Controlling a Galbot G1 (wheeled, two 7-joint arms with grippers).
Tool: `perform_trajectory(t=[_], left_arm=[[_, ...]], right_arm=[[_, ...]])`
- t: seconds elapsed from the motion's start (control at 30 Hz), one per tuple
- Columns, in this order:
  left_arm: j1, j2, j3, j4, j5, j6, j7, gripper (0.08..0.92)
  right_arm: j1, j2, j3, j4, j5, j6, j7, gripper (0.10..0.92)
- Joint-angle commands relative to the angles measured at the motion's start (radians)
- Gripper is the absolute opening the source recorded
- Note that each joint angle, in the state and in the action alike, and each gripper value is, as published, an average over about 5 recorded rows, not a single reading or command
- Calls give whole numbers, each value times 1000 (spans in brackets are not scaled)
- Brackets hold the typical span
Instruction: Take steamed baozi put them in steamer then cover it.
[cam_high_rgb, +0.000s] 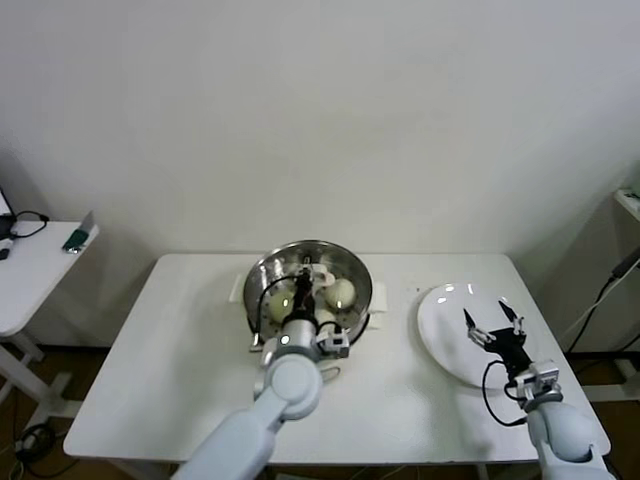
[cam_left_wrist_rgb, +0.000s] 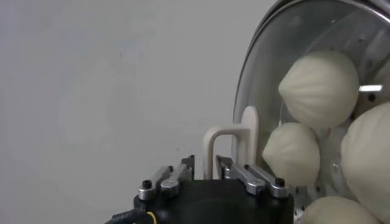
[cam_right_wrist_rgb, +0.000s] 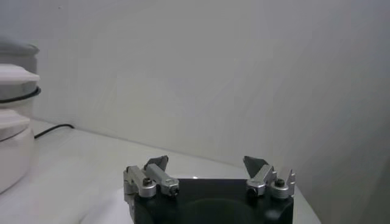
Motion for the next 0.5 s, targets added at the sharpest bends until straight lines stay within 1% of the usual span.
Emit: perform_trajectory(t=[0.03, 0.33, 0.5], left_arm=[[32, 58, -13, -135, -42, 8, 55, 363], [95, 134, -20, -347, -127, 44, 64, 623], [172, 181, -55, -436, -199, 53, 51, 767]], right_arm=[[8, 0, -15, 17, 22, -51, 8, 823], [17, 1, -25, 3, 6, -61, 8, 823], [28, 0, -31, -3, -4, -67, 12, 823]])
